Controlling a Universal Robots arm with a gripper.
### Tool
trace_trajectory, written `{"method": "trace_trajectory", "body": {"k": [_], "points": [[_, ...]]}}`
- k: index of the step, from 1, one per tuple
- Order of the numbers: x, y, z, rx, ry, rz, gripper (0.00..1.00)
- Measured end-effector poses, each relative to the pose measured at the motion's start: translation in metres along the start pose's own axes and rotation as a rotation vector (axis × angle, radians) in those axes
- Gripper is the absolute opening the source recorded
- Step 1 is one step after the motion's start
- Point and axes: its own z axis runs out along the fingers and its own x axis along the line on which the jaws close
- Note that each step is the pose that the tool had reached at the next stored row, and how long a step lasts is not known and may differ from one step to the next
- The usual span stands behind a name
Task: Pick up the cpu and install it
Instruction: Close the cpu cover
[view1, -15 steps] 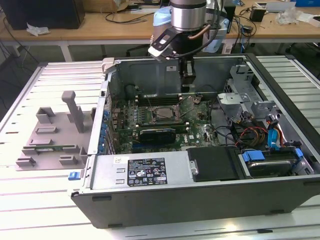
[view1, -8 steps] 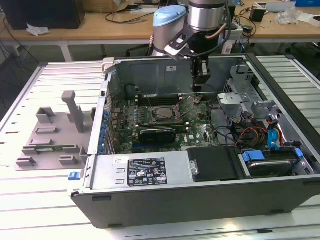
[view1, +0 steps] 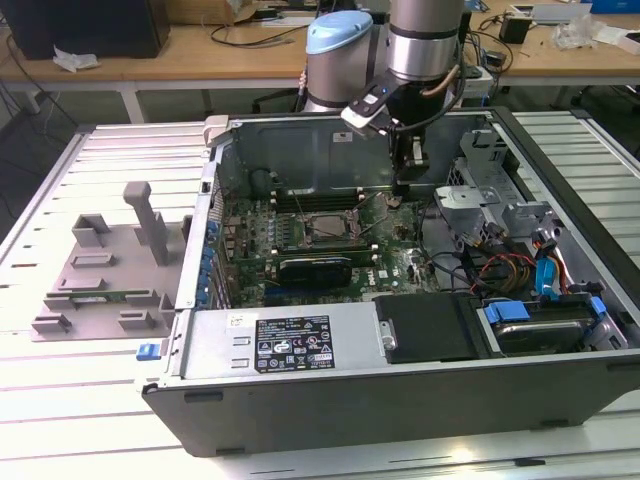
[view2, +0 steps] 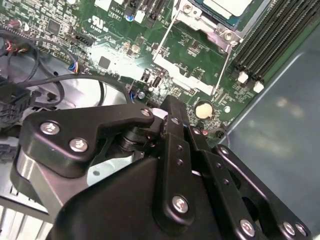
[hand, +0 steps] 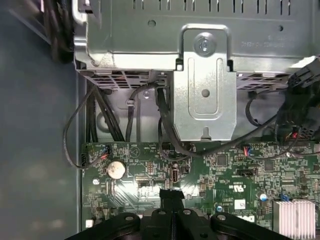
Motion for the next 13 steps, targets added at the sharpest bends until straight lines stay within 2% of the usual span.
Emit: {"method": "trace_trajectory", "body": {"k": [7,10,12,13], "points": [[0.001,0.0007,0.0172,0.0012,0.0008,0.001,0.11],[0.0011,0.0004,0.0175,0.0013,0.0019,0.001,0.11],[0.0012,-0.003,0.0177,0.0012,0.0084,0.001,0.11],[0.0011,-0.0073,0.0175,0.0007,0.0113,0.001,0.11]]}}
